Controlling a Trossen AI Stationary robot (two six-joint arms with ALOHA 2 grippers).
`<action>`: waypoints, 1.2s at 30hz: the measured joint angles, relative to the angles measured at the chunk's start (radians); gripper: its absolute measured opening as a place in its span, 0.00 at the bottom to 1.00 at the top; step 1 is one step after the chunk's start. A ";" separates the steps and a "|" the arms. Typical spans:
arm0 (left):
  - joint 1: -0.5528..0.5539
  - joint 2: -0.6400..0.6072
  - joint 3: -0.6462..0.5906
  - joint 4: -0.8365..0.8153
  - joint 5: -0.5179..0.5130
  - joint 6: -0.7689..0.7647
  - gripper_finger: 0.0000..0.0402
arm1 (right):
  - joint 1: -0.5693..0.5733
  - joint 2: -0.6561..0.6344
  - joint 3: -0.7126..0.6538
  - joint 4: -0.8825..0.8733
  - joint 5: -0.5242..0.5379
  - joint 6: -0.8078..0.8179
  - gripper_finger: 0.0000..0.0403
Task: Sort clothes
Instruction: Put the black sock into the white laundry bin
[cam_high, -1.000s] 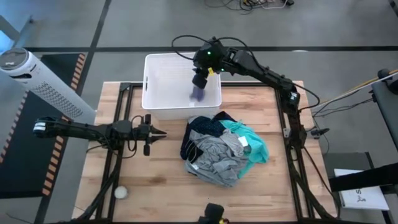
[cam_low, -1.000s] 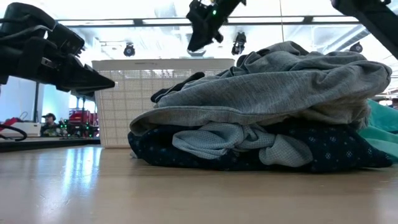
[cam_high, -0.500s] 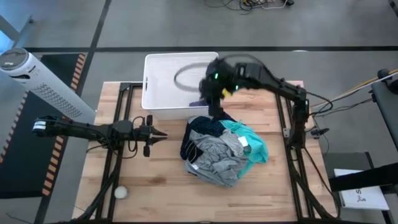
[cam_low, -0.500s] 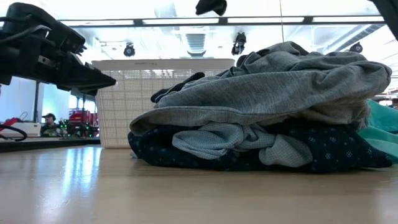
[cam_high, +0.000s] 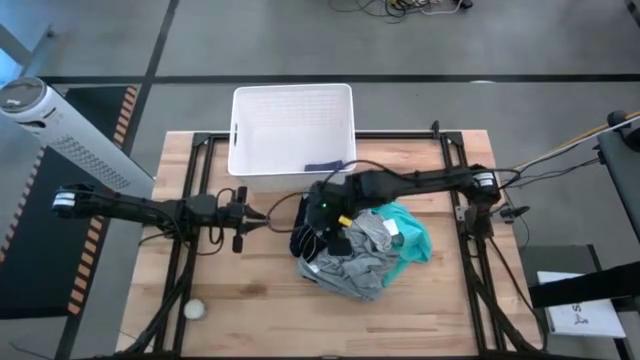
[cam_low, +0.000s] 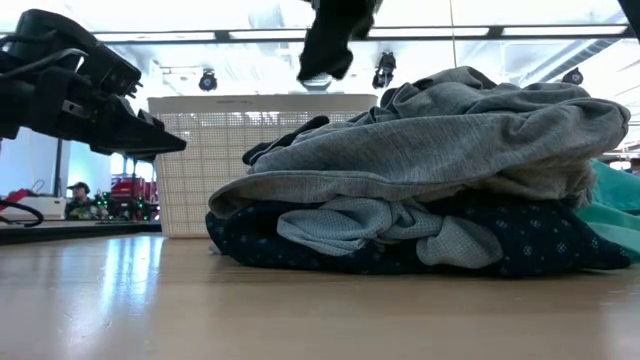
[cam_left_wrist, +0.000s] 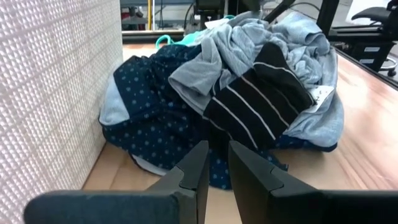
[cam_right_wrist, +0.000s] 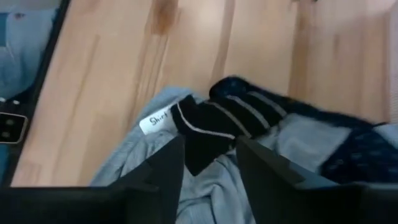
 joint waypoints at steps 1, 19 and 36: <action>0.000 0.004 0.000 0.000 0.000 -0.005 0.12 | 0.002 0.000 -0.023 0.023 0.000 0.009 0.38; 0.000 0.045 0.000 0.015 0.001 -0.024 0.12 | 0.002 0.011 -0.223 0.254 0.010 0.048 0.46; 0.000 0.044 0.000 0.037 0.001 -0.041 0.12 | 0.002 0.017 -0.166 0.243 0.028 -0.004 0.01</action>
